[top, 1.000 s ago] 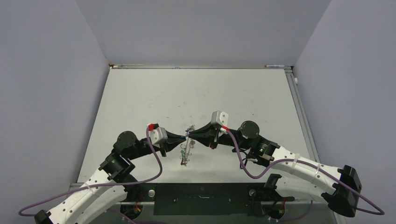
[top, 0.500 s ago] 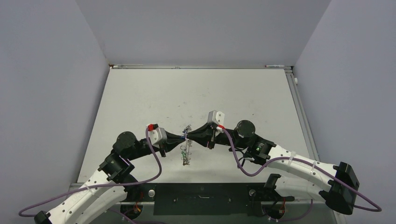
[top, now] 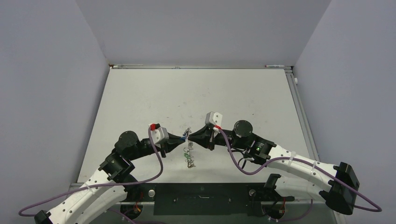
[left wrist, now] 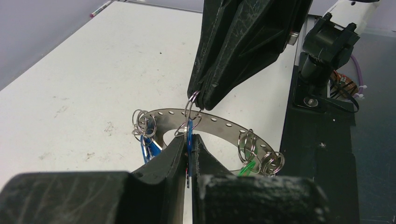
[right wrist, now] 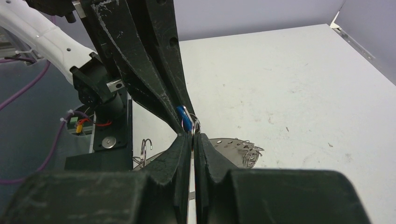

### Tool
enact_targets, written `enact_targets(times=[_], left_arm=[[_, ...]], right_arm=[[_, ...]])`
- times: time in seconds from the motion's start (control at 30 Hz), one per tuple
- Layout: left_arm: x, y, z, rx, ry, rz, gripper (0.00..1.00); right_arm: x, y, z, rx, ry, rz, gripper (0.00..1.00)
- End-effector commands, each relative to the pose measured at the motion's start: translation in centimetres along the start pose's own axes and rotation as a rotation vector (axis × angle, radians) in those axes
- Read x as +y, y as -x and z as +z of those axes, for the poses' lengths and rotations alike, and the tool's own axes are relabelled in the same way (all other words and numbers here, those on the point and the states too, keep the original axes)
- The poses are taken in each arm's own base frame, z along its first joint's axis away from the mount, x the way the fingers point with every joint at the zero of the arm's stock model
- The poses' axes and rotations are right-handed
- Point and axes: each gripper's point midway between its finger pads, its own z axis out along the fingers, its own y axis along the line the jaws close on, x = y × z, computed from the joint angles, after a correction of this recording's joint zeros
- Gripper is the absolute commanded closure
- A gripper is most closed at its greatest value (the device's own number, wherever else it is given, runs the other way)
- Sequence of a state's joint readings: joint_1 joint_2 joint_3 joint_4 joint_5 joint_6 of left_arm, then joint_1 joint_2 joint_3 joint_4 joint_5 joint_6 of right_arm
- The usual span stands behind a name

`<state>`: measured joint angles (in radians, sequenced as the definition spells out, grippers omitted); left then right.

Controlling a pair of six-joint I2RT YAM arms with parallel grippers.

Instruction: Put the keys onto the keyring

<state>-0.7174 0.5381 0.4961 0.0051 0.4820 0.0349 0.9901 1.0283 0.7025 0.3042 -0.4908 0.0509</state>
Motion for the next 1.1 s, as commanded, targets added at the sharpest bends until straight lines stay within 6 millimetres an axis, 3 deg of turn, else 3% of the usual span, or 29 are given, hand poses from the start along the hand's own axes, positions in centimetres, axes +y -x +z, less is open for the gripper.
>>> enact_targets(times=[0.0, 0.17, 0.3, 0.37, 0.73, 1.07], left_arm=[[0.1, 3.0, 0.0, -0.080, 0.001, 0.056, 1.00], [0.9, 2.9, -0.2, -0.052, 0.043, 0.070, 1.00], [1.3, 2.4, -0.2, 0.000, 0.067, 0.046, 1.00], [1.8, 2.3, -0.1, 0.028, 0.093, 0.030, 1.00], [6.2, 2.2, 1.8, 0.266, 0.296, -0.073, 1.00], [8.0, 4.5, 4.9, 0.294, 0.327, -0.106, 1.00]], right_arm=[[-0.2, 0.5, 0.0, 0.008, -0.011, -0.024, 0.95], [-1.0, -0.3, -0.1, 0.041, -0.060, -0.015, 0.92], [-1.7, -0.2, -0.6, 0.048, -0.108, -0.010, 0.67], [-2.2, 0.0, -1.1, 0.041, -0.150, -0.010, 0.60], [-7.1, 2.2, -6.5, -0.070, -0.538, 0.022, 0.55], [-7.9, 2.2, -9.7, -0.111, -0.669, 0.114, 0.53]])
